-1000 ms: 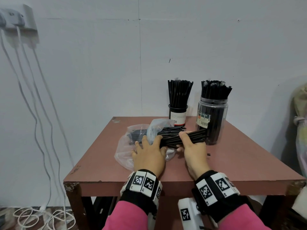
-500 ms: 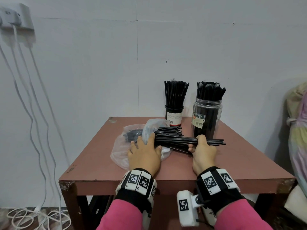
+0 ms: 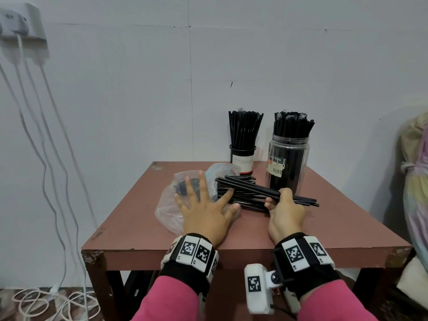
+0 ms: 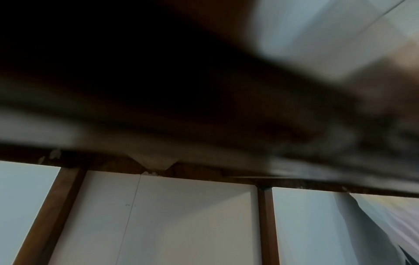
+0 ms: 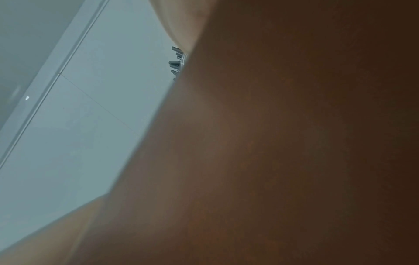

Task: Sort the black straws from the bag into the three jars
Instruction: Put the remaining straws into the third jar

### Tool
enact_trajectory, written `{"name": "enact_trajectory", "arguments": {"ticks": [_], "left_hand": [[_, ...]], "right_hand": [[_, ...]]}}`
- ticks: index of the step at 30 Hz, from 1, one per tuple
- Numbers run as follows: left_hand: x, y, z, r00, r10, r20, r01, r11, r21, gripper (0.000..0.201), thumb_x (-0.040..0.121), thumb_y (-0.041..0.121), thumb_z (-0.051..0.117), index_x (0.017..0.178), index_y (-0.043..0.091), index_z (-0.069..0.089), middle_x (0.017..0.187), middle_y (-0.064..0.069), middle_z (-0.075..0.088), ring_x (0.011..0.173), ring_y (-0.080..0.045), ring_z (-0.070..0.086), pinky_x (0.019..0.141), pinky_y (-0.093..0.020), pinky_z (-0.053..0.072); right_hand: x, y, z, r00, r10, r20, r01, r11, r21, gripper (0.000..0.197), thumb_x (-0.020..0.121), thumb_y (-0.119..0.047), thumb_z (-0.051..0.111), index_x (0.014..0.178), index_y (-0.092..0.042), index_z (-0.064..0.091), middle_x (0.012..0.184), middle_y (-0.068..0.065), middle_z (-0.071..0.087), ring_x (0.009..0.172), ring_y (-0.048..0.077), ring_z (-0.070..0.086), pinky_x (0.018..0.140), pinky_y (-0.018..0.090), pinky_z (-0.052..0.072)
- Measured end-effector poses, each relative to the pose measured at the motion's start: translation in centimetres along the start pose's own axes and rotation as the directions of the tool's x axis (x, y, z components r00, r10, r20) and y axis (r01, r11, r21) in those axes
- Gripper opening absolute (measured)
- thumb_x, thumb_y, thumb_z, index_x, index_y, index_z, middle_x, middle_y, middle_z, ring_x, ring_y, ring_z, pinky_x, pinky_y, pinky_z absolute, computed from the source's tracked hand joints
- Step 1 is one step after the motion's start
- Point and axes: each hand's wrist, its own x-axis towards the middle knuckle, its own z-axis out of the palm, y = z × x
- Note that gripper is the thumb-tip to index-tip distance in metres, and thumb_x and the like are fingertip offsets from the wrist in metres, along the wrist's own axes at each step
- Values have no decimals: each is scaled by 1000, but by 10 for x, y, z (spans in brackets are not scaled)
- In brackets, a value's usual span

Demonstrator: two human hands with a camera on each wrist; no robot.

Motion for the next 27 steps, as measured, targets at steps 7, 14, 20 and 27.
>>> {"name": "enact_trajectory", "arguments": {"ticks": [7, 14, 20, 27], "left_hand": [[3, 0, -1, 979, -80, 187, 91, 995, -46, 67, 82, 83, 11, 144, 58, 12, 159, -8, -20, 145, -43, -9, 112, -65, 0], [2, 2, -6, 962, -120, 245, 133, 991, -36, 71, 79, 85, 16, 145, 57, 12, 161, -8, -12, 145, -43, -2, 113, -64, 3], [1, 1, -7, 962, -113, 250, 126, 991, -36, 71, 80, 85, 15, 145, 56, 11, 161, -8, -12, 145, -43, -2, 112, -65, 3], [2, 1, -6, 966, -107, 236, 120, 992, -40, 71, 81, 85, 15, 145, 56, 12, 161, -8, -12, 145, -43, -2, 112, -64, 3]], "right_hand": [[-2, 0, 0, 1000, -2, 4, 2, 1000, 13, 20, 92, -11, 50, 72, -8, 50, 35, -8, 52, 31, 4, 48, 38, 17, 39], [-1, 1, 0, 1000, -28, 13, 28, 1000, -4, 22, 92, -12, 50, 71, -8, 50, 36, -8, 53, 32, 4, 49, 43, 19, 40], [-1, -10, -2, 997, -77, 24, 76, 996, 43, 20, 92, -9, 50, 72, -7, 51, 47, -2, 57, 34, 4, 50, 39, 15, 42], [13, -97, -3, 931, -351, 97, 359, 928, -93, 21, 92, -10, 49, 71, -7, 53, 57, 4, 57, 35, 5, 52, 40, 15, 44]]}}
